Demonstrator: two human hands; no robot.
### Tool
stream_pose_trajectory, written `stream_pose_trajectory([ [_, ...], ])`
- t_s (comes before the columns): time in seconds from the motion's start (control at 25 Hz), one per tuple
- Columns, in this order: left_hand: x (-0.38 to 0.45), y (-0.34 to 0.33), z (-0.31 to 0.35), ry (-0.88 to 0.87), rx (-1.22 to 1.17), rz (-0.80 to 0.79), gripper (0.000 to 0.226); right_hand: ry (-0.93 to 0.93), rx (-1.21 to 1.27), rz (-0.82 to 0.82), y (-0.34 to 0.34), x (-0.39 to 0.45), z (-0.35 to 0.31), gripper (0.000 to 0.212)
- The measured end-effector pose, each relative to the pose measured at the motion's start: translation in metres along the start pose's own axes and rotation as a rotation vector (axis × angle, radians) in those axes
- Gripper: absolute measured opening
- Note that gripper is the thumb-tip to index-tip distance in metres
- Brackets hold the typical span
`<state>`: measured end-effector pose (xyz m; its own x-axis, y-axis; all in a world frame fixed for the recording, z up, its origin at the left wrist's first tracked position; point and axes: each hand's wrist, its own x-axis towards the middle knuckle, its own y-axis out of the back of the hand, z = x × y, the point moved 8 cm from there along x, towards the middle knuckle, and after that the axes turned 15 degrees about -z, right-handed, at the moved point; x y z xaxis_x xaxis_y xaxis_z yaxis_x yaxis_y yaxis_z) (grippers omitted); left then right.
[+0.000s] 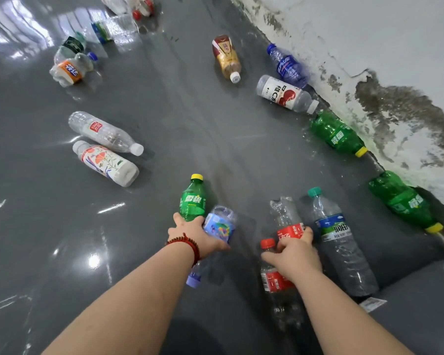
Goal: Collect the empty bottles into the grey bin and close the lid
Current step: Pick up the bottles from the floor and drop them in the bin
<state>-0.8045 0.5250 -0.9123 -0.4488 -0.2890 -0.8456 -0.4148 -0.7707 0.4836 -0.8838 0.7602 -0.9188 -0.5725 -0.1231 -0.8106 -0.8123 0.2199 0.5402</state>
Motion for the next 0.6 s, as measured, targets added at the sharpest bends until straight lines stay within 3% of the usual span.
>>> stream_pose_trajectory([
  [0.12,-0.033,0.013,-0.007,-0.016,0.163,0.072,0.072,0.12,0.051,0.006,0.018,-0.021,-0.036,0.033],
  [0.24,-0.071,0.063,0.021,-0.085,0.224,0.212,0.071,0.202,0.054,0.151,0.083,-0.066,-0.077,0.035],
  [0.44,-0.167,0.153,0.154,-0.383,0.239,0.401,0.081,0.221,0.091,0.526,0.231,-0.191,-0.118,0.048],
  [0.6,-0.246,0.166,0.273,-0.569,0.261,0.38,0.097,0.069,0.064,0.862,0.344,-0.304,-0.081,0.054],
])
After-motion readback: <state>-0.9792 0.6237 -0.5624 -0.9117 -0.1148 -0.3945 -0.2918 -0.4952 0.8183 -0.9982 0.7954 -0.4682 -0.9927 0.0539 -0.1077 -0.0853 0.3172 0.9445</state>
